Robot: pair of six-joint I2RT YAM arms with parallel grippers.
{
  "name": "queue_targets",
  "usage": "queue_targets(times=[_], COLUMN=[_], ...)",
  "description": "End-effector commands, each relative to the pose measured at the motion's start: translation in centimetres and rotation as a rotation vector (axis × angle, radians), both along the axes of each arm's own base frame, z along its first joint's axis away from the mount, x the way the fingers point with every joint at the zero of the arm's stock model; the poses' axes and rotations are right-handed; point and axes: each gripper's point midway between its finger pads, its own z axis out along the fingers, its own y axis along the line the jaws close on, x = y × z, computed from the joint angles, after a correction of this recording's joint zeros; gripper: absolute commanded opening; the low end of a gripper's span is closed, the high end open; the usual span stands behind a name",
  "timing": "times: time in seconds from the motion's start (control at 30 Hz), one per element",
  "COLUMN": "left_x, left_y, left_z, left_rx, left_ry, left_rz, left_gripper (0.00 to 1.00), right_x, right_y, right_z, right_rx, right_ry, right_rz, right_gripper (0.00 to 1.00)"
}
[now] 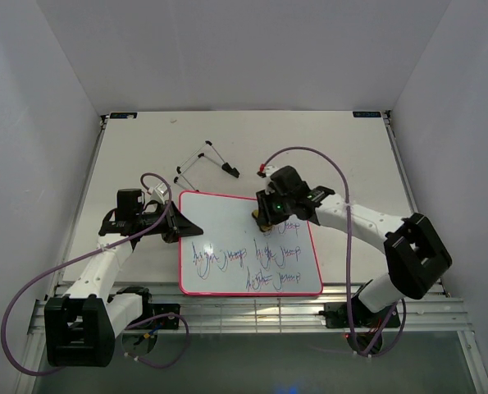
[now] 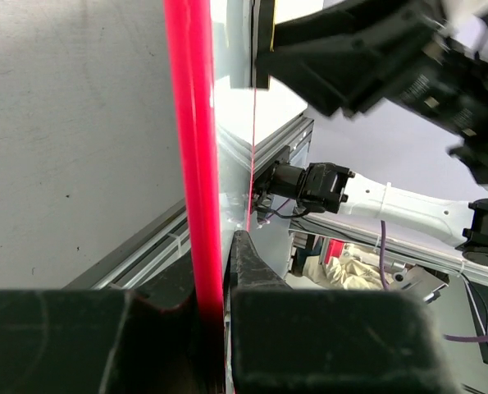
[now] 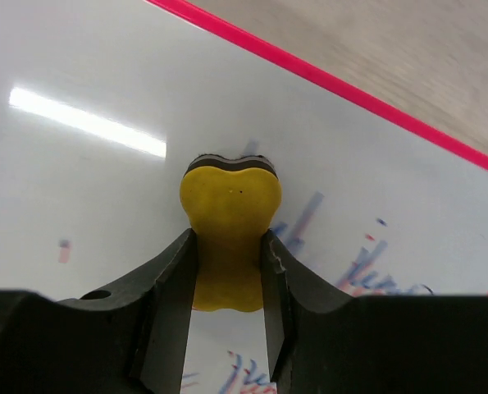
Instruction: Erase the whiteboard
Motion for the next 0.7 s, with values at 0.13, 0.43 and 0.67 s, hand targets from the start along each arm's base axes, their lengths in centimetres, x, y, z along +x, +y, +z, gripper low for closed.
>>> queue_targets(times=[0.13, 0.43, 0.67], left_x=[2.7, 2.7, 3.4], left_y=[0.8, 0.9, 2.0], left_z=[1.4, 1.2, 0.6], left_rx=[0.104, 0.112, 0.185], left_ry=[-0.245, -0.242, -0.217], left_rz=[0.028, 0.038, 0.12], left_gripper=[0.0, 0.0, 0.0], right_x=[-4.7, -8.4, -8.8], right_y=[-5.1, 11.1, 5.6], right_z=[-5.9, 1.4, -3.7], right_rx=[-0.107, 0.048, -0.059], right_ry=[0.228, 0.144, 0.217], right_rz=[-0.011, 0.317, 0.242], right_gripper=[0.33, 0.33, 0.34])
